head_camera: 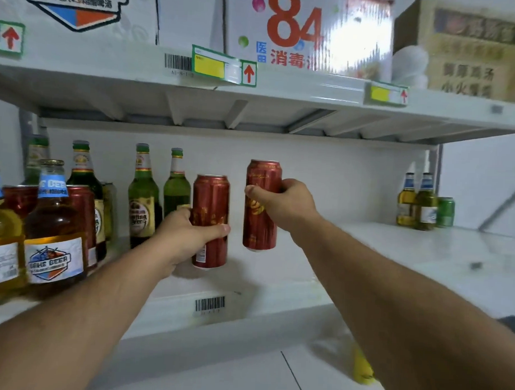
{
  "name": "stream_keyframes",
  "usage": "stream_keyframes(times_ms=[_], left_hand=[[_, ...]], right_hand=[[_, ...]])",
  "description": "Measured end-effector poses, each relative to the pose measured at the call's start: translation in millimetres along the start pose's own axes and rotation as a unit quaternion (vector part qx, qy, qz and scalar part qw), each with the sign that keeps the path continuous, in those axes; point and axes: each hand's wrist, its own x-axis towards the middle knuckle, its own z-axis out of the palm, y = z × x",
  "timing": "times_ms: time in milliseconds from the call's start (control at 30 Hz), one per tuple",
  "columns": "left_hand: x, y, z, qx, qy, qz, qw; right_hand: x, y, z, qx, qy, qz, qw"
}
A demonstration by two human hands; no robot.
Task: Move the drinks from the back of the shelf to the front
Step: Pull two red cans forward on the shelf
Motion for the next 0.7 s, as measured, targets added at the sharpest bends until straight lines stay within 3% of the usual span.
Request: stream_keyframes(times_ms=[267, 700], left_hand=[[-23.2, 33.5, 69.2, -0.007, -0.082, 0.034, 0.996], [-28.7, 75.8, 202.0, -0.020, -0.147, 0.051, 0.988]], right_hand=[[-27.8, 1.6, -86.2, -0.058, 0.073, 0.006, 0.996], [-30.2, 35.0, -216.6, -0.082, 0.102, 0.020, 0.991]])
